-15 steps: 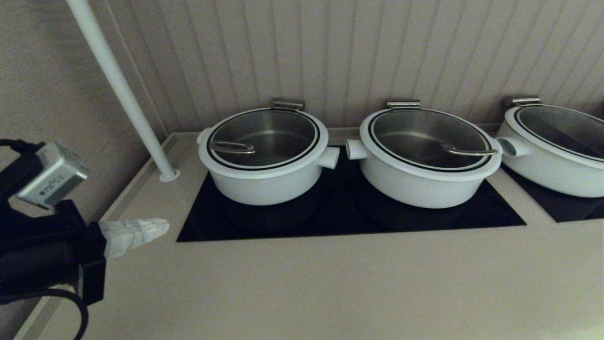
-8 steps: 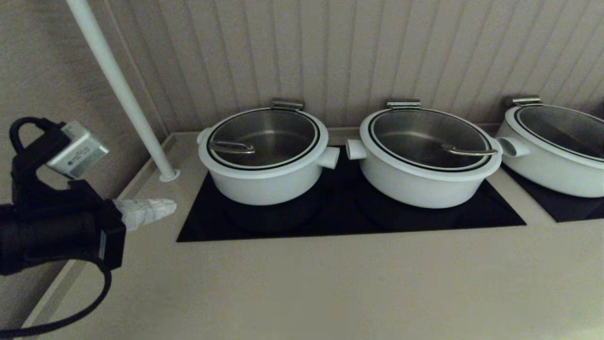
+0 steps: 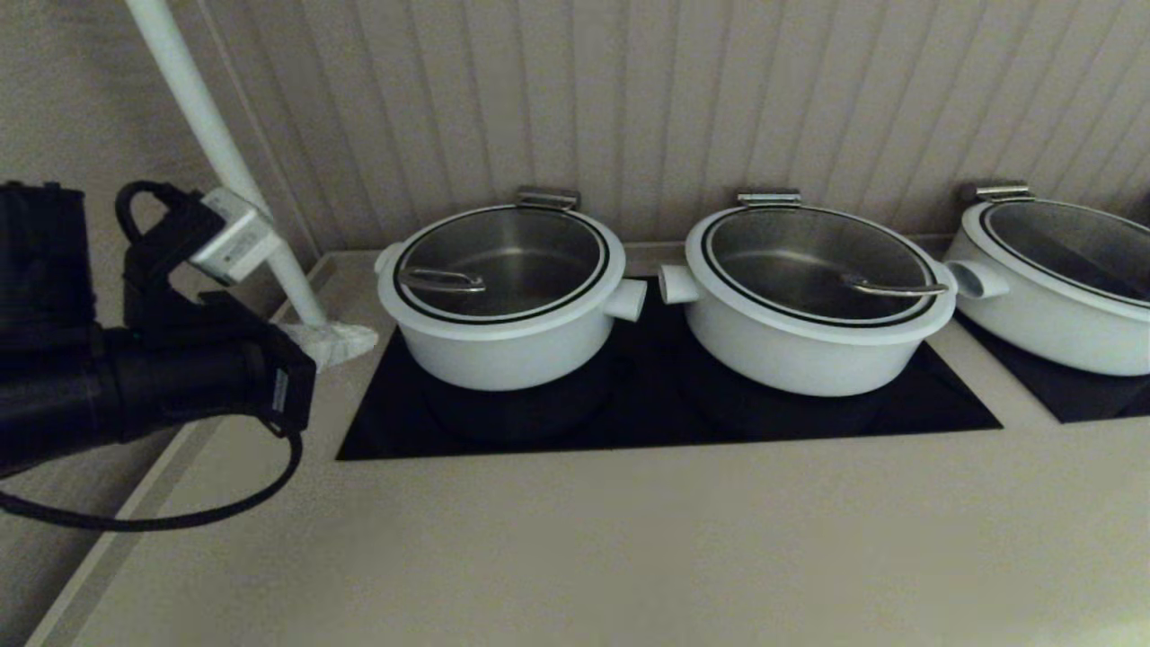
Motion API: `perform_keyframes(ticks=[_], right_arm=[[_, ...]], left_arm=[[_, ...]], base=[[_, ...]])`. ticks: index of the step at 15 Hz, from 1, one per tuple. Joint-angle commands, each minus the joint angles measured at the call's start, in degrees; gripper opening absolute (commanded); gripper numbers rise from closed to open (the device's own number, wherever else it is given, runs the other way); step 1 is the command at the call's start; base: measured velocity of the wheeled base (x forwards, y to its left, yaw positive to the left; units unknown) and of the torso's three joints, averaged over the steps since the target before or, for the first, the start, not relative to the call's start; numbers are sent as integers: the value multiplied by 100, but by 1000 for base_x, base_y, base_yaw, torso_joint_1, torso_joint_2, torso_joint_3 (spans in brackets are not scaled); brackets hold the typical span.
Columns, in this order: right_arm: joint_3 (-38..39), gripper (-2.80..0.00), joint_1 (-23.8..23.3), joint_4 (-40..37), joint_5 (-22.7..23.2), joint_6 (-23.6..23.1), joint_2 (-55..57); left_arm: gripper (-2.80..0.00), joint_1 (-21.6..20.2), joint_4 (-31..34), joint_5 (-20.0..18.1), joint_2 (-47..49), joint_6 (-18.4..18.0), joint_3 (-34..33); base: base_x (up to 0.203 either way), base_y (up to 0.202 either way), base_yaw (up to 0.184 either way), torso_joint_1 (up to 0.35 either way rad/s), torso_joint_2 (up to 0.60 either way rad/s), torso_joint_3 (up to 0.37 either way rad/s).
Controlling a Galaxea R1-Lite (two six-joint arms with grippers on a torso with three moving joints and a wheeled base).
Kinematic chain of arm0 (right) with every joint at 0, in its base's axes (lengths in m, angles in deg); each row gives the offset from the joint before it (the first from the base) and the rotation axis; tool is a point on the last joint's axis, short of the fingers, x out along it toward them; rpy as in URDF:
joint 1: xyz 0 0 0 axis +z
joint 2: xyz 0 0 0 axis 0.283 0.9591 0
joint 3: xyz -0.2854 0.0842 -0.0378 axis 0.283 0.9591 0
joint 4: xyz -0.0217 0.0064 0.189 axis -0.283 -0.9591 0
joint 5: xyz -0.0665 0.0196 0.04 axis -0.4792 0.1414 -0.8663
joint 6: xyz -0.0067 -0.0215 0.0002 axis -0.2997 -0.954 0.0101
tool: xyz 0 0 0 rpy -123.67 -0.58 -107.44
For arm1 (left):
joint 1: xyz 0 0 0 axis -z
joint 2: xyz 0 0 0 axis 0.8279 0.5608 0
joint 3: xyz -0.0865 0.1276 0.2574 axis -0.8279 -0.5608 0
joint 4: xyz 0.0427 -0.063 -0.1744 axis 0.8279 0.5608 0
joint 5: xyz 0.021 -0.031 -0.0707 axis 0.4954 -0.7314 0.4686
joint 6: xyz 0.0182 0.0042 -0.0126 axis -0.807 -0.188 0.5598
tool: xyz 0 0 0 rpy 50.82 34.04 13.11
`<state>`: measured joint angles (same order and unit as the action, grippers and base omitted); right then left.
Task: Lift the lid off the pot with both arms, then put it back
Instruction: Open the food pot lid a small opening with the left arm
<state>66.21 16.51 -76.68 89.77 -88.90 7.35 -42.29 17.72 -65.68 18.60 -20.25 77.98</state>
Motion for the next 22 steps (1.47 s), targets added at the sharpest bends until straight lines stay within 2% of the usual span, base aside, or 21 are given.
perform_keyframes(ticks=[1, 5, 8, 11, 14, 19, 22], right_arm=[[0, -280, 1, 2, 4, -3, -2], [0, -280, 1, 2, 4, -3, -2], [0, -280, 1, 2, 5, -3, -2], [0, -280, 1, 2, 4, -3, -2], [0, -280, 9, 2, 4, -3, -2], [0, -280, 1, 2, 4, -3, -2], [0, -280, 1, 2, 4, -3, -2]], left_arm=[[-280, 143, -26, 63, 357, -5, 51], [-280, 170, -145, 102, 633, 8, 90], [-280, 178, -544, 329, 850, 13, 98], [-280, 180, -554, 339, 968, 90, 153], [-280, 384, -542, 430, 1063, 365, 419], [-280, 715, -527, 542, 1153, 444, 494], [-280, 732, -545, 587, 1275, 461, 513]], base=[[0, 0, 0, 0, 0, 0], [0, 0, 0, 0, 0, 0], [0, 0, 0, 0, 0, 0], [0, 0, 0, 0, 0, 0], [0, 0, 0, 0, 0, 0], [0, 0, 0, 0, 0, 0], [0, 0, 0, 0, 0, 0]])
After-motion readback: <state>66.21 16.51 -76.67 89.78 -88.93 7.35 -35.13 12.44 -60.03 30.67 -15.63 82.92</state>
